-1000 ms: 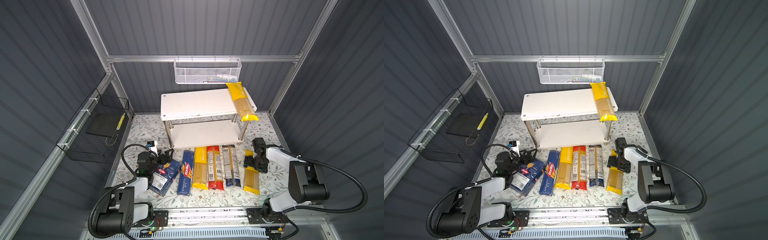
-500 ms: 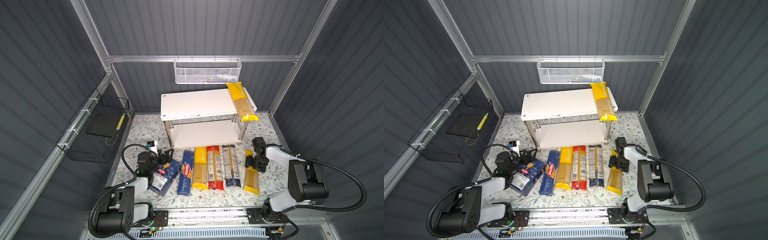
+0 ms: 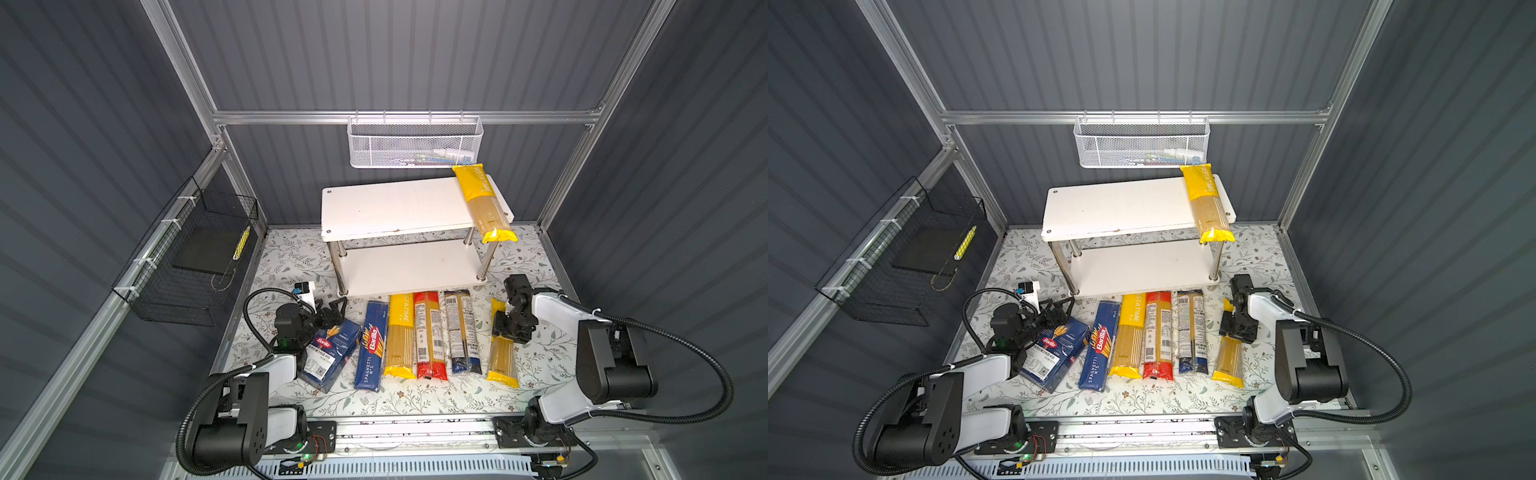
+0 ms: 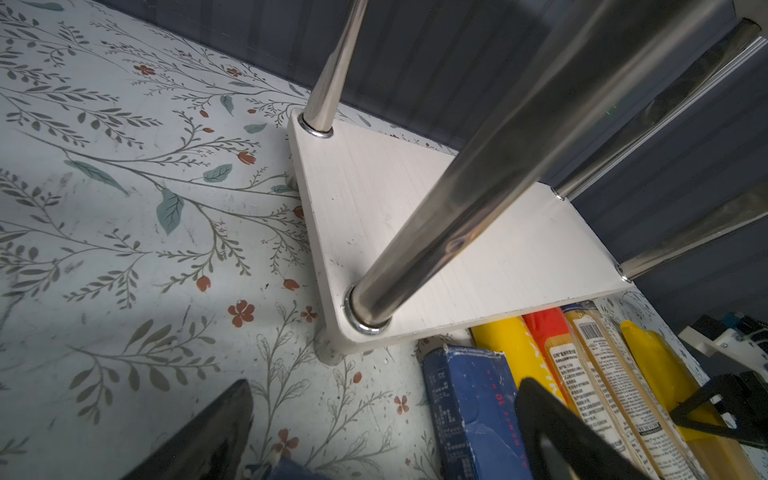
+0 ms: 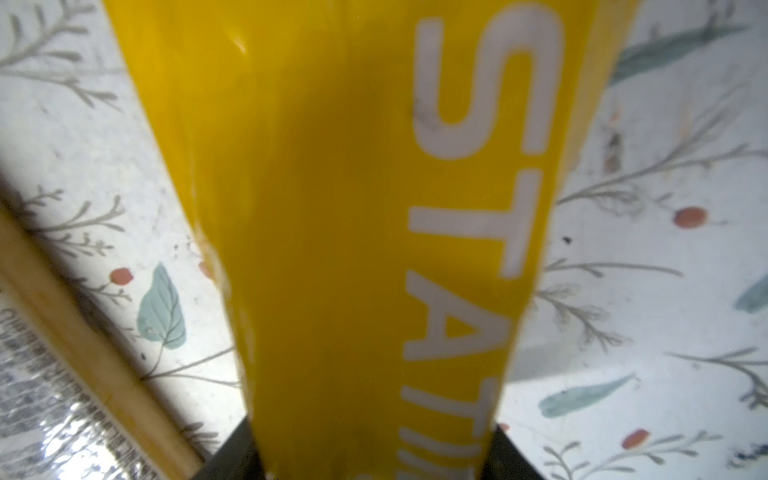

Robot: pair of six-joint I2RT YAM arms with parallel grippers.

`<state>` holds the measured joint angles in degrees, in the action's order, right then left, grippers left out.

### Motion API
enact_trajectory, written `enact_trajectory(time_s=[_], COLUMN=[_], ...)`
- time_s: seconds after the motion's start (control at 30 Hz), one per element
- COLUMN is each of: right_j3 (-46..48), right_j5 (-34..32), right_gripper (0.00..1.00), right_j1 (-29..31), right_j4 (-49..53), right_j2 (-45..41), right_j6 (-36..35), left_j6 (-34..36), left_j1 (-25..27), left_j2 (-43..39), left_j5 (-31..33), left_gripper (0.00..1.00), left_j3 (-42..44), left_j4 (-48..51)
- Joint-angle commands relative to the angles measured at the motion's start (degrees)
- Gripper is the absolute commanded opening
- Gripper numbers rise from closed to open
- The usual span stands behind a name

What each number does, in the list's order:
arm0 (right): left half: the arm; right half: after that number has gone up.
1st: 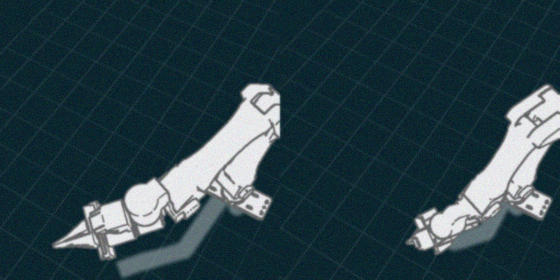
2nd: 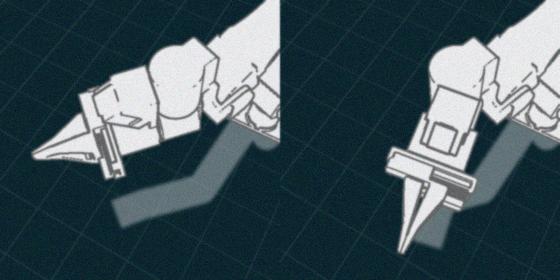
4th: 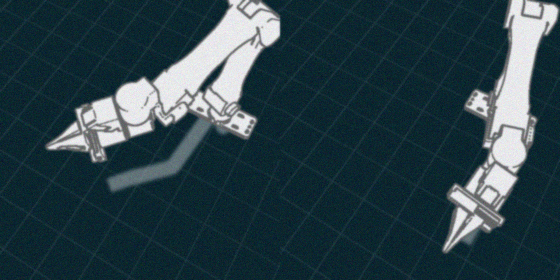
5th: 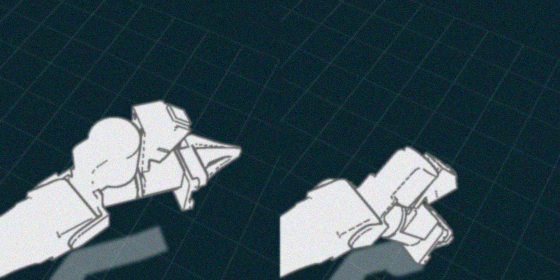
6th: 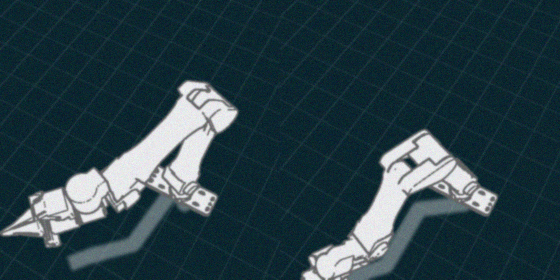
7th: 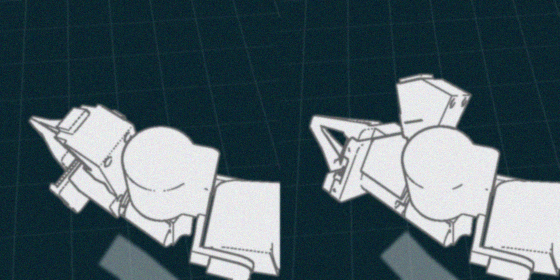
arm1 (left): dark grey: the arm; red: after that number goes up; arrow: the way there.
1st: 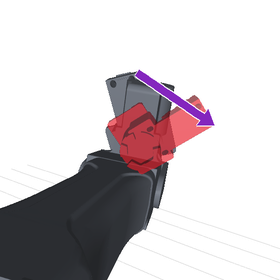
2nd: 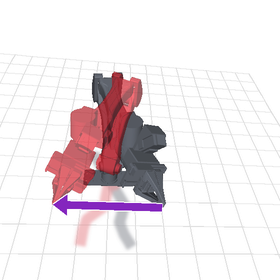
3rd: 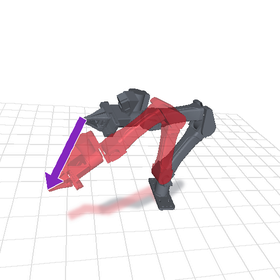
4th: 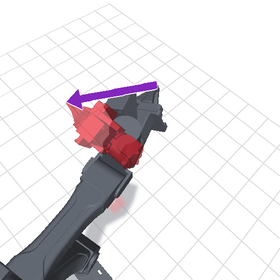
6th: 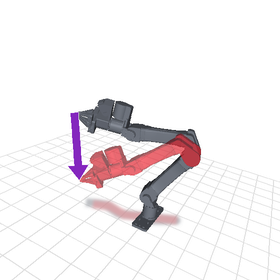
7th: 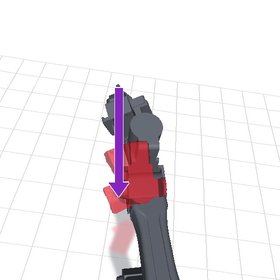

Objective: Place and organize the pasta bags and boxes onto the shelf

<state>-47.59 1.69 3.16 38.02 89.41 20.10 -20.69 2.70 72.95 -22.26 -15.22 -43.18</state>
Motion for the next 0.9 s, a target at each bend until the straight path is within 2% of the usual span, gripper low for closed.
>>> enact_trajectory(time_s=[0.0, 0.37, 0.47, 0.67, 0.87], right_j3=[1.67, 2.67, 2.9, 2.99, 3.81], right_j5=[2.88, 3.59, 4.24, 5.92, 10.8], right_gripper=[0.51, 0.34, 0.24, 0.21, 0.14], right_j1=[0.36, 0.37, 0.36, 0.18, -1.26], right_j4=[-0.93, -2.14, -2.6, -3.14, -5.53], right_j2=[1.06, -3.52, -5.04, -7.78, -11.51], right_j6=[-0.06, 0.05, -0.37, -0.37, 0.55], left_j6=[-1.2, -0.89, -0.98, -0.93, -0.9], left_j1=[0.9, 1.08, 1.17, 1.24, 1.26], left_j2=[1.14, 1.14, 1.33, 1.47, 1.8], left_j5=[-1.16, -0.9, -1.03, -1.03, -0.95], left_gripper=[0.99, 0.99, 0.99, 0.99, 0.99], left_j3=[1.22, 1.07, 0.82, 0.8, 0.53], left_j4=[2.31, 2.72, 2.97, 3.01, 3.23])
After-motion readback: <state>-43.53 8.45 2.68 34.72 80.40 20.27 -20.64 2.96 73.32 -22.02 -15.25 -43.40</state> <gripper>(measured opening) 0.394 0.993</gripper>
